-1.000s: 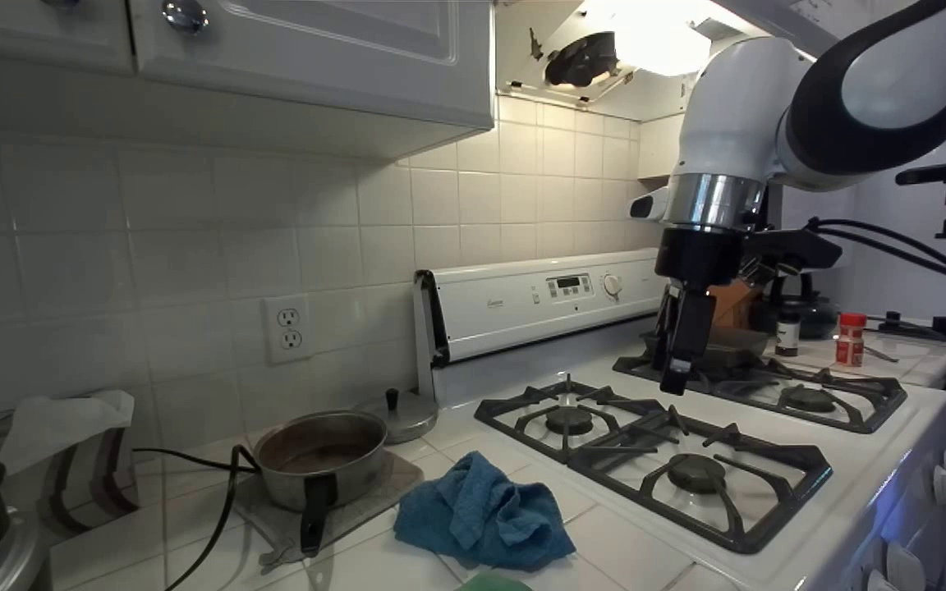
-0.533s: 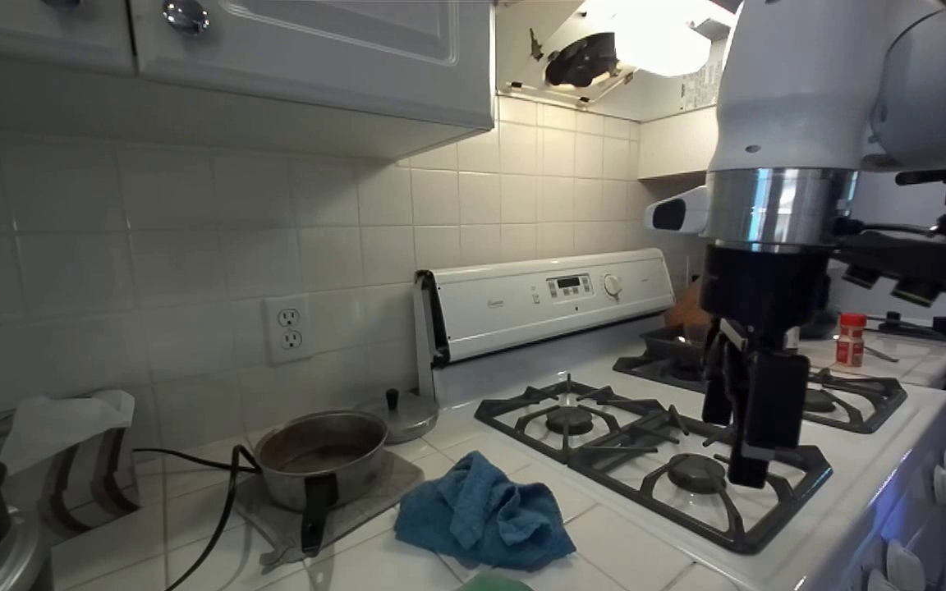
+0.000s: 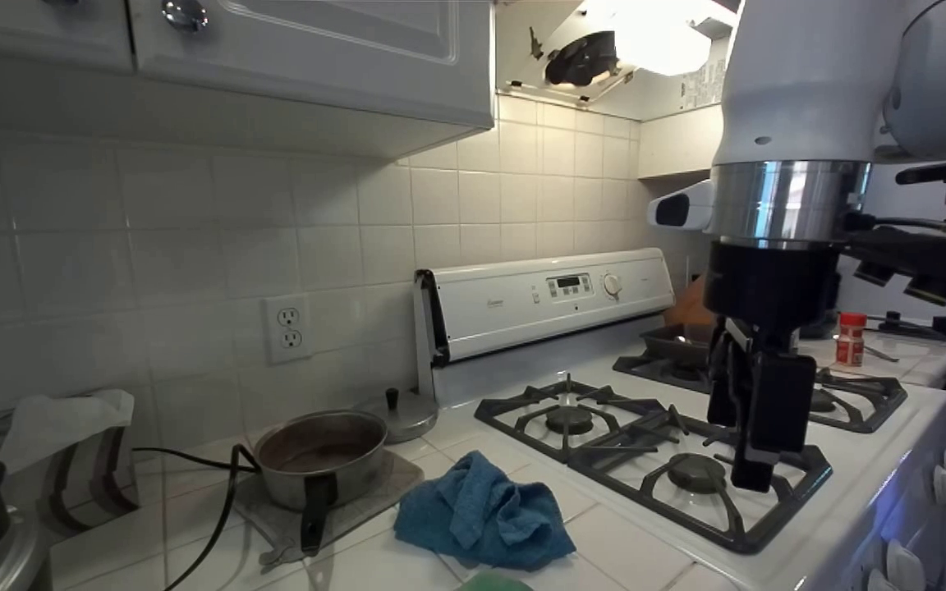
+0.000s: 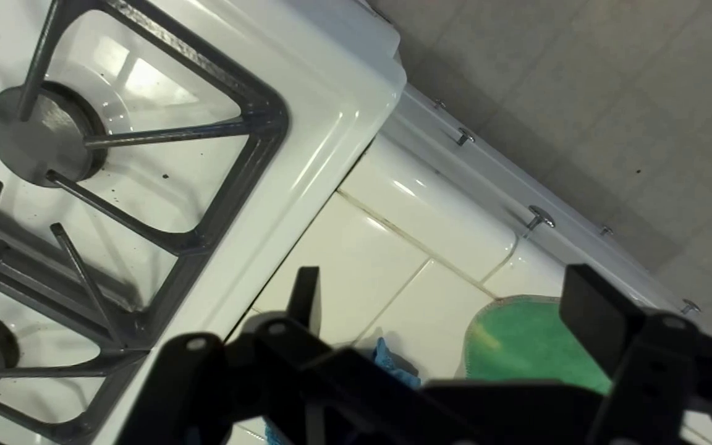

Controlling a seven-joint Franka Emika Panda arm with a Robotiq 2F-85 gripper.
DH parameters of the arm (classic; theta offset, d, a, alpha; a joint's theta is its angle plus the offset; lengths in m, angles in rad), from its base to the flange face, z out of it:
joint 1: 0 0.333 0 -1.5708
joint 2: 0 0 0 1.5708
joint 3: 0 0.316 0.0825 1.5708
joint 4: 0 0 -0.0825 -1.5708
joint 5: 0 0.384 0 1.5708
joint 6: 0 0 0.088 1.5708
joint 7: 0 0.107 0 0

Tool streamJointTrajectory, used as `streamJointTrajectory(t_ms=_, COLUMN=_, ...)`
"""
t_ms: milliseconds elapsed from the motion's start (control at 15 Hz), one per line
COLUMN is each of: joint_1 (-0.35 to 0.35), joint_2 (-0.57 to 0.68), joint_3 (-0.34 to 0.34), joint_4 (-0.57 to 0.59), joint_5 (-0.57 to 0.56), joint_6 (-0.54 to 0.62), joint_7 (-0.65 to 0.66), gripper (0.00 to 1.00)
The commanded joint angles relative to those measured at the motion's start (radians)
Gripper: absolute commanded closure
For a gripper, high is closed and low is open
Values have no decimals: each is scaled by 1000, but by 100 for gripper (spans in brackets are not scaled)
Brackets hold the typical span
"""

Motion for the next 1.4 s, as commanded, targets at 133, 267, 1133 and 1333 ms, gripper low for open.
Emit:
streamJointTrajectory(t_ms=133, joint_1=-3, joint_2=0, joint_3=3, joint_4=1, joint_5=1, joint_6=-2, joint_7=-1, gripper=0)
streamJointTrajectory(t_ms=267, joint_1=-3, joint_2=0, joint_3=3, joint_4=1, joint_5=1, joint_6=-2, joint_7=-1, gripper=0)
streamJointTrajectory(t_ms=1133, joint_1=-68, joint_2=-14, joint_3=-73, joint_4=-70, joint_5=-147, joint_6=186, joint_7=-10, gripper=0)
streamJointTrajectory(t_ms=1333, joint_1=-95, joint_2=9, joint_3=-105, joint_4=-80, joint_5=-216, joint_6=305, joint_7=-21, gripper=0)
